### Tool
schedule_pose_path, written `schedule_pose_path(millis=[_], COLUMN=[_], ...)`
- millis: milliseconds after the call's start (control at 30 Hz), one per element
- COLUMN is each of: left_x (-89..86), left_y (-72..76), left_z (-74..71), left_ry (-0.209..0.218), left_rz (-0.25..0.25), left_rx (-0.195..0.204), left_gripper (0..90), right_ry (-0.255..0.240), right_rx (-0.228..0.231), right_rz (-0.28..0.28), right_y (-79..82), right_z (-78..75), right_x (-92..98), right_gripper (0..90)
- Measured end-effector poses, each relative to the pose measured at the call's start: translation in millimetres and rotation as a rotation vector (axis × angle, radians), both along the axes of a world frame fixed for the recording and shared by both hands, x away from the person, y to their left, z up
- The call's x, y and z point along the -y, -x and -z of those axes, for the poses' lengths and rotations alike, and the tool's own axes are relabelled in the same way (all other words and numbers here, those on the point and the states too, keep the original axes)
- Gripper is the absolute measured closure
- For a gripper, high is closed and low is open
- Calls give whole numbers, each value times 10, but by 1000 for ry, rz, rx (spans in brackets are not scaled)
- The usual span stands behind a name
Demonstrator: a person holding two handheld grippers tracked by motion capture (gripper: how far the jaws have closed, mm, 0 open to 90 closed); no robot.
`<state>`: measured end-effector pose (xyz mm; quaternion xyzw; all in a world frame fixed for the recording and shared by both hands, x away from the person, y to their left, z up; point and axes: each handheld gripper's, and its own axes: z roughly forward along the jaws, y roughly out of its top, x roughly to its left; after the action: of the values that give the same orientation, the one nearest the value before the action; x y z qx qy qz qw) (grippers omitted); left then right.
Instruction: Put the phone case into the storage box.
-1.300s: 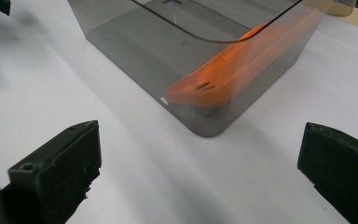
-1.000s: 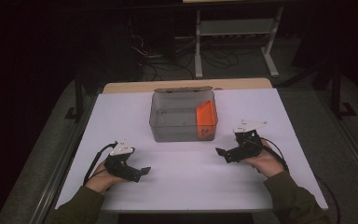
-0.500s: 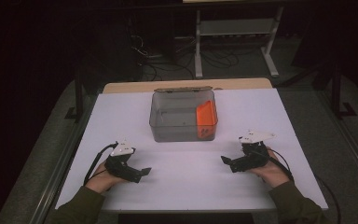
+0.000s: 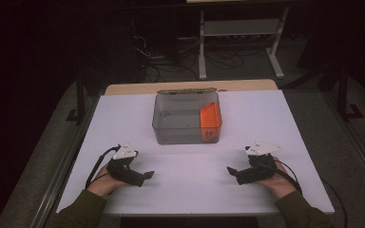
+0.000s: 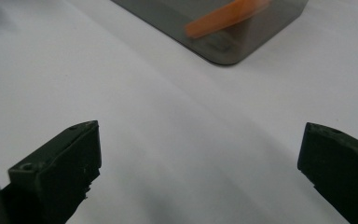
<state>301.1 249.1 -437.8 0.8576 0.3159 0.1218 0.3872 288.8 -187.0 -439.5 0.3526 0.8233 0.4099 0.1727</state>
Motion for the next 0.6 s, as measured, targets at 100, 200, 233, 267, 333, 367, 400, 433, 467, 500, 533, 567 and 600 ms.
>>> schedule_pose_path(millis=[100,200,233,267,333,367,400,433,467,500,533,567,600], left_x=[1,0,0,1,4,4,3,2,1,0,-1,0,0], left_y=[3,3,3,3,4,5,5,5,5,5,5,6,8], left_z=[3,4,5,6,9,10,11,12,12,14,14,16,16], left_ry=[0,-1,-1,-1,1,1,0,-1,-3,-4,-7,-7,-8], left_rz=[4,5,6,6,6,6,6,7,7,8,8,8,9], left_rx=[0,-1,-1,-1,-2,-2,-2,-3,-3,-3,-4,-4,-4], left_gripper=[0,0,0,0,0,0,0,0,0,0,0,0,0], right_ry=[4,9,12,14,10,12,14,13,13,18,21,23,26], right_rx=[1,1,1,4,3,4,4,1,-1,0,-2,-2,-1], right_rz=[0,1,3,5,5,7,6,4,5,1,0,-1,-4], right_y=[33,50,55,59,67,73,78,83,87,88,89,89,88], right_z=[17,30,31,31,31,33,36,40,44,51,56,60,63], right_x=[5,7,9,12,21,24,29,34,36,38,36,33,33], right_gripper=[0,0,0,0,0,0,0,0,0,0,0,0,0])
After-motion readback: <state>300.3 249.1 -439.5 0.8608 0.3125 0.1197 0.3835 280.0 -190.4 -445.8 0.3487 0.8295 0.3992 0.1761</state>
